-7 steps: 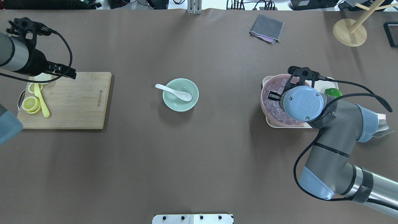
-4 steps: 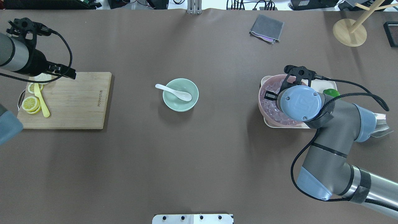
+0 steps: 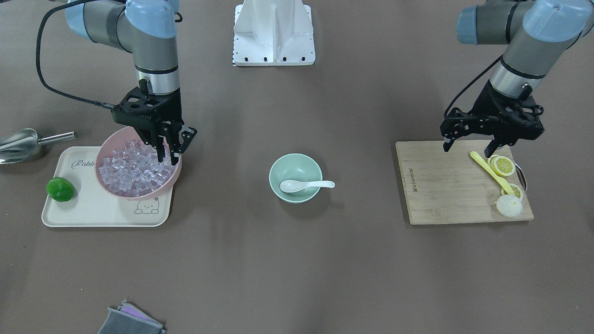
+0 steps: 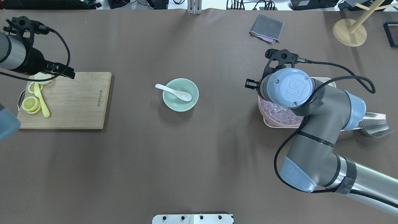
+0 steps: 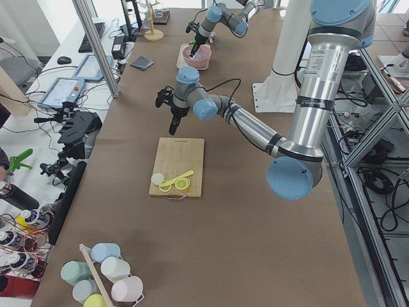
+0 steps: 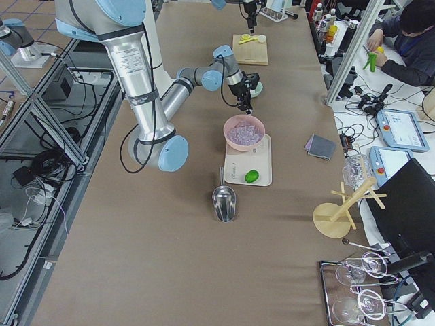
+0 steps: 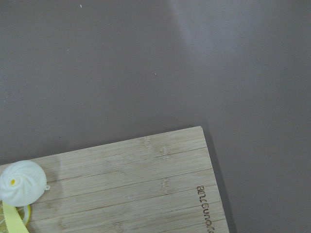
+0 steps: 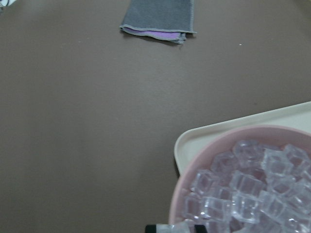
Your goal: Put spoon and ice into bowl
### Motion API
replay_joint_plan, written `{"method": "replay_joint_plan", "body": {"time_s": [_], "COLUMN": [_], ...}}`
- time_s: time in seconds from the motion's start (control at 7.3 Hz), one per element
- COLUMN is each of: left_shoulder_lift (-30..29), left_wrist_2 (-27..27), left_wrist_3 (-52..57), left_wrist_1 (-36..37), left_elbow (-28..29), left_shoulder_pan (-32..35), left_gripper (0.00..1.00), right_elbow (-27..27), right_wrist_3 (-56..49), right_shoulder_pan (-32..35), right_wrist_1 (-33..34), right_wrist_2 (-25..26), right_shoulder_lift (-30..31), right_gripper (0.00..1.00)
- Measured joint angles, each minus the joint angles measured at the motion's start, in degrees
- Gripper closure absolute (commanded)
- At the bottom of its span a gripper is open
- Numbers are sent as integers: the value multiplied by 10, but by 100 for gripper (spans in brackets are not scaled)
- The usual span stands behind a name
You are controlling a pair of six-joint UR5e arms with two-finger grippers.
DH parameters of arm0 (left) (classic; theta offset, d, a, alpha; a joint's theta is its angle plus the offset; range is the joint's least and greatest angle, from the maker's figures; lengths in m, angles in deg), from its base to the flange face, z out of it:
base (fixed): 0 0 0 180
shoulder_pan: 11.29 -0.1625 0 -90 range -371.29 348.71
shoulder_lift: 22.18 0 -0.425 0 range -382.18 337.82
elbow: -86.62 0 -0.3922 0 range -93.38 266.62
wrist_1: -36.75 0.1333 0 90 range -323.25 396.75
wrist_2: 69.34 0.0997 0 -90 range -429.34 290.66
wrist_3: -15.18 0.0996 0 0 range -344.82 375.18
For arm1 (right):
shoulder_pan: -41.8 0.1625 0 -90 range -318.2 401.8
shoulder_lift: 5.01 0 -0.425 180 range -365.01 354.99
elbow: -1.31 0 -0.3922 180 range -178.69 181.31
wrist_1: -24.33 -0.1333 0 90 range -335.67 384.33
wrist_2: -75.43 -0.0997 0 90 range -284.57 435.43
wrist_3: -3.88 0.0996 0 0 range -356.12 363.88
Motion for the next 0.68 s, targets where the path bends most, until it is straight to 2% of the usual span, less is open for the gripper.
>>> {"method": "replay_joint_plan", "body": {"time_s": [0.14, 0.41, 0.68], "left_shoulder_lift": [3, 16, 28], "left_wrist_2": [-17, -63, -101], "left_wrist_3": [27, 133, 253], "left_wrist_1": [2, 4, 5], "left_elbow": [5, 35, 77], "left_shoulder_pan": [17, 76, 143], "left_gripper": [1, 1, 1], "right_elbow": [-12, -70, -124], "right_wrist_3": [-2, -2, 0], "right_shoulder_pan": [-4, -28, -66], "right_wrist_1": [-1, -2, -32], "right_wrist_2": [-1, 12, 60], "right_shoulder_lift": [-31, -105, -151], "right_gripper": [100, 100, 100]}}
